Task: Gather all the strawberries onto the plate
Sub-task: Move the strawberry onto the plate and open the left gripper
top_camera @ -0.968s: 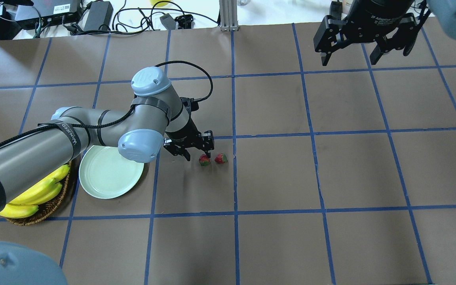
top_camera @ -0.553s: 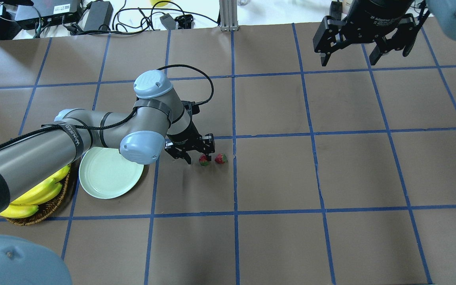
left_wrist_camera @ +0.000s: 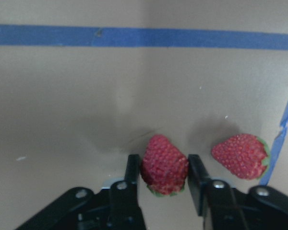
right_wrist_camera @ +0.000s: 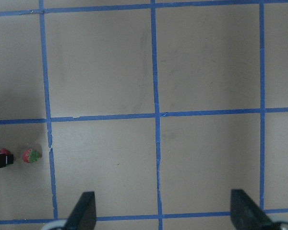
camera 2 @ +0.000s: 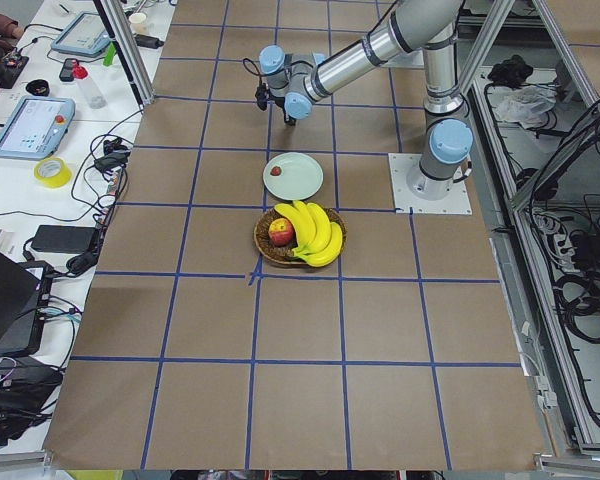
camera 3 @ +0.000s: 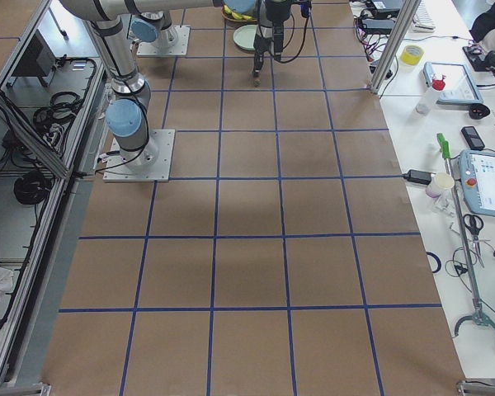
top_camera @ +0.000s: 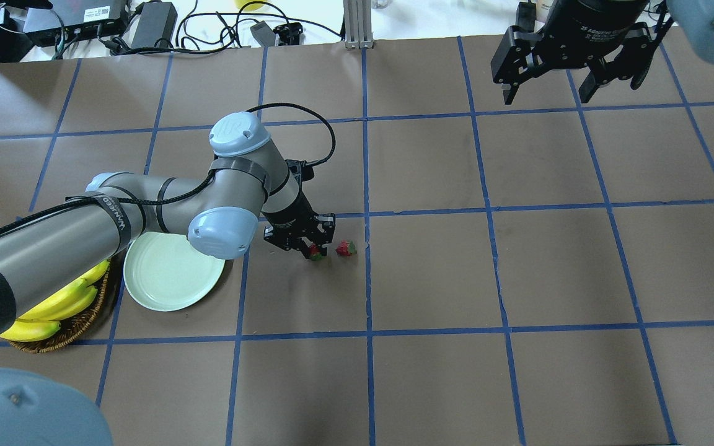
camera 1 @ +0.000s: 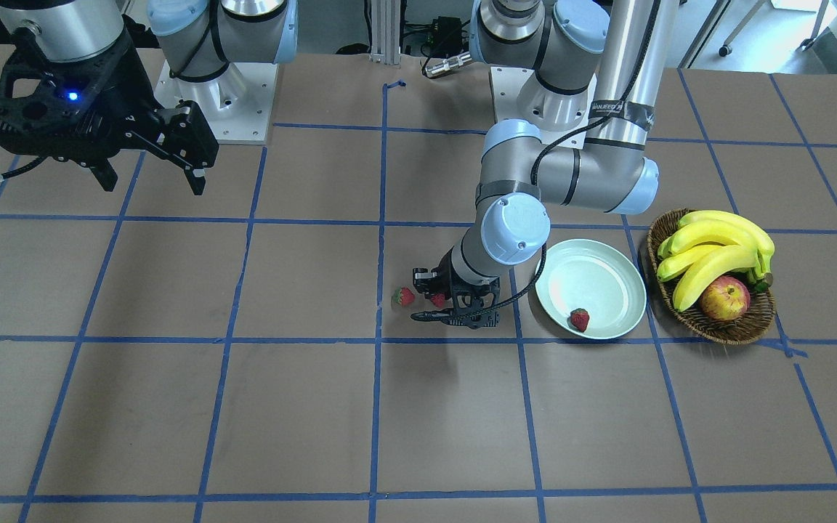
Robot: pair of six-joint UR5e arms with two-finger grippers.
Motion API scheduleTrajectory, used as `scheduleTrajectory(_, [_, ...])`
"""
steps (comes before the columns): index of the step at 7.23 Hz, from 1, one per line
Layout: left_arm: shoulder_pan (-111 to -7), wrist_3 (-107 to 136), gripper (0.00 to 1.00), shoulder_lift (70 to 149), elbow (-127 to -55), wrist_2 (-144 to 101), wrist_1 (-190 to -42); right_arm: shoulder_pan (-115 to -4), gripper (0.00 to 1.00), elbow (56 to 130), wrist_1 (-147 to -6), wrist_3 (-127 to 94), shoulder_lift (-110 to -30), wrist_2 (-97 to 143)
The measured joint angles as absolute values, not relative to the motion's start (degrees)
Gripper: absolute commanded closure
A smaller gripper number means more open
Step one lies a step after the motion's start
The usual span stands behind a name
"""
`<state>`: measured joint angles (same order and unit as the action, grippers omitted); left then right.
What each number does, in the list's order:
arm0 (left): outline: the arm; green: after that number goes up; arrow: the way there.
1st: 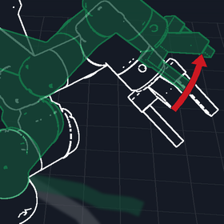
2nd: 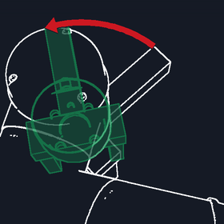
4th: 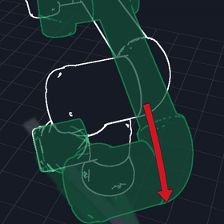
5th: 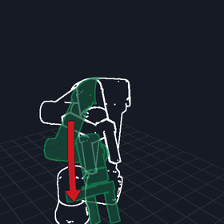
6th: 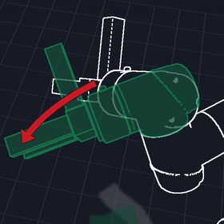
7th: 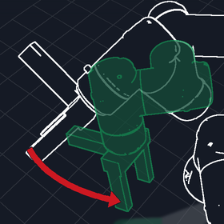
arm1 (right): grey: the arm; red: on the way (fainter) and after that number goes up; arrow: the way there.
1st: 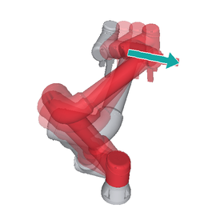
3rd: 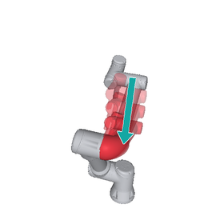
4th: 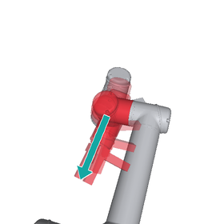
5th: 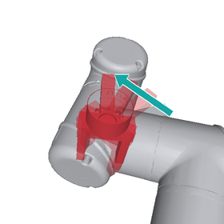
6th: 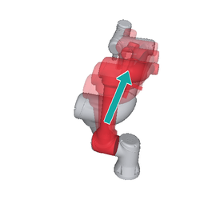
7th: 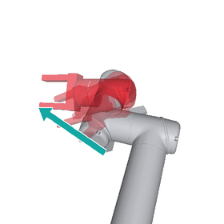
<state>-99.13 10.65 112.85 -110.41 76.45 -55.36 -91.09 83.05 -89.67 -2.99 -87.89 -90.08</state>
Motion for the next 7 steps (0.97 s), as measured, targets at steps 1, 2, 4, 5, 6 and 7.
scheduleTrajectory(1, [-99.0,10.4,1.0,112.2,-109.9,76.7,-55.3,-91.1,0.0,83.1,-89.7,-3.0,-87.9,-90.1])
scheduleTrajectory(2, [-98.6,10.0,1.0,111.3,-108.3,77.8,-56.1,-91.1,0.0,83.1,-89.7,-3.0,-87.9,-90.1])
scheduleTrajectory(4, [-94.3,7.1,1.0,109.4,-101.7,85.9,-64.4,-91.1,0.0,83.1,-89.7,-3.0,-87.9,-90.1])
scheduleTrajectory(5, [-90.8,4.0,1.0,108.3,-99.2,91.4,-68.6,-91.1,0.0,83.1,-89.7,-3.0,-87.9,-90.1])
scheduleTrajectory(6, [-87.2,1.8,1.0,107.3,-98.7,97.0,-70.8,-91.1,0.0,83.1,-89.7,-3.1,-87.9,-90.1])
scheduleTrajectory(7, [-83.9,-0.4,1.0,106.8,-99.8,100.2,-71.6,-91.1,0.0,83.1,-89.7,-3.1,-87.9,-90.1])
